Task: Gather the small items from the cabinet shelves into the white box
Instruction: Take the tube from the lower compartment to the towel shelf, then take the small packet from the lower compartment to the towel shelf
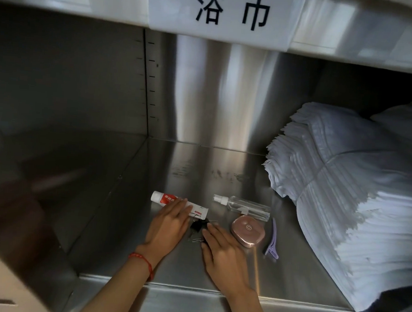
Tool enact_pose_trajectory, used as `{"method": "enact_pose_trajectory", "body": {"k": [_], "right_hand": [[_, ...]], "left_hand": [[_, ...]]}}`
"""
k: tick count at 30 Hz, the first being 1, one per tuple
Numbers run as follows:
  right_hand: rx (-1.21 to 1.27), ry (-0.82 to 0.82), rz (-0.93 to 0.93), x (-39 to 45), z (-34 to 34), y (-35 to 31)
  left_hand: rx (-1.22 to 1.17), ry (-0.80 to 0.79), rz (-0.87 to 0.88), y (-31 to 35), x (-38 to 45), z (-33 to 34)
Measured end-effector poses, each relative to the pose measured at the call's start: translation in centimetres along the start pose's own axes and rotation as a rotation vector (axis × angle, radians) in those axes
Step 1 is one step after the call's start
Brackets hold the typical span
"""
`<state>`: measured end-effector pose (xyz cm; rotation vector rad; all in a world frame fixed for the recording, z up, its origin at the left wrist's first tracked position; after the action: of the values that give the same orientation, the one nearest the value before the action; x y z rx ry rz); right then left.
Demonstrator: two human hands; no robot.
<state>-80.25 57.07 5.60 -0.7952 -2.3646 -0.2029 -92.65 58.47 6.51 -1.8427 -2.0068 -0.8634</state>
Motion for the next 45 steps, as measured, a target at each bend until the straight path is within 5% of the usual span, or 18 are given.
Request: {"method": "enact_pose_trajectory", "body": {"k": [21,45], "right_hand": [[-0.035,0.099,0.078,-2.3,-7.2,2.0],[-0.419,0.125,0.547,-11.0,-14.8,8.2]], "left_hand": [[-0.015,0.056,0.020,6.8,-1.6,-3.6],[-0.416,0.009,0.521,22.1,-0.9,-0.7]]}}
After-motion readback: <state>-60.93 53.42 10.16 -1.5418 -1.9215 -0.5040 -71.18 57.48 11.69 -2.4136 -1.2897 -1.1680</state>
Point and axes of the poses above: each hand's wrist, its own x-axis towards the middle knuckle, its own z-axis out of the palm, y = z × x, the point moved 9 cm from there along x, towards the middle knuckle, and after that the axes turned 10 degrees about -z, right-handed, at the moved point
